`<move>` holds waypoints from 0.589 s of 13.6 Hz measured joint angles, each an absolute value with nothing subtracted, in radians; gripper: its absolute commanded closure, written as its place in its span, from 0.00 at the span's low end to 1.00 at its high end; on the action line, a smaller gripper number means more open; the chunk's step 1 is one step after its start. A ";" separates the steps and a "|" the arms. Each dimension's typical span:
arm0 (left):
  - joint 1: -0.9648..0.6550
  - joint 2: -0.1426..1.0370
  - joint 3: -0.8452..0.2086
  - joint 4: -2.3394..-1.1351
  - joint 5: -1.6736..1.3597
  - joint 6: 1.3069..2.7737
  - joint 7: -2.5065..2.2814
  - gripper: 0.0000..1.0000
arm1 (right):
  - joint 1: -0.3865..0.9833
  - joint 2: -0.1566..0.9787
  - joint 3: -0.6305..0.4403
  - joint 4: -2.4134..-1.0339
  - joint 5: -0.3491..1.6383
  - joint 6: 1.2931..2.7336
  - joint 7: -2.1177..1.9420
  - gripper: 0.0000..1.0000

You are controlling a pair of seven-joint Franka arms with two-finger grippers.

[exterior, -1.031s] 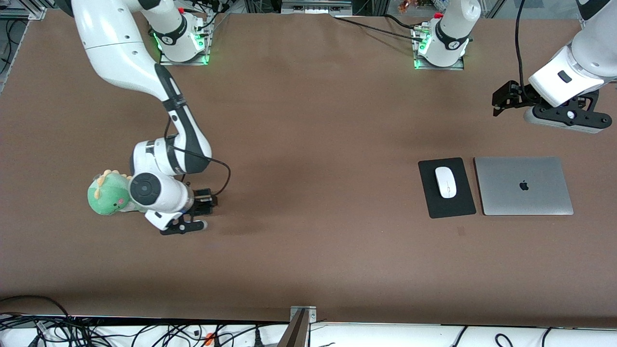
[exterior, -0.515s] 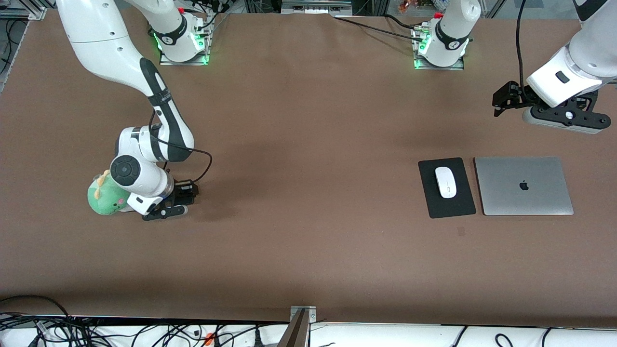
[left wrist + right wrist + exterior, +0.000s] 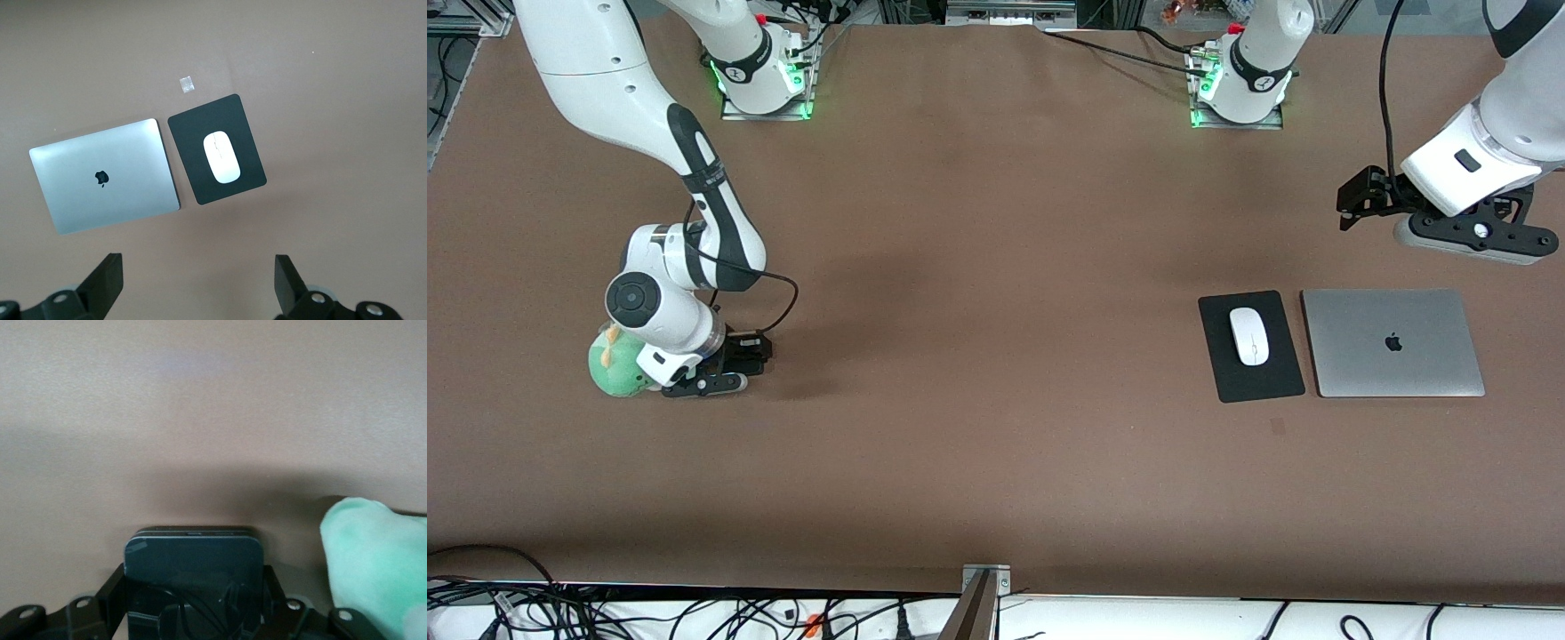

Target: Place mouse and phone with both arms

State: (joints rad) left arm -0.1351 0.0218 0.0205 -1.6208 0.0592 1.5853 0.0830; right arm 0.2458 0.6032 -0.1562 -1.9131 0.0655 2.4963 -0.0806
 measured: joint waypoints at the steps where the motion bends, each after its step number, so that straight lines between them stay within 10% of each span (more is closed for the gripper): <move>1: -0.134 0.022 0.024 -1.618 0.059 1.585 0.083 0.00 | 0.246 0.603 -0.156 -1.913 0.066 2.496 -0.080 0.00; 8: -0.112 0.023 0.037 -1.615 0.059 1.585 0.083 0.00 | 0.247 0.591 -0.149 -1.737 0.145 2.245 -0.078 0.00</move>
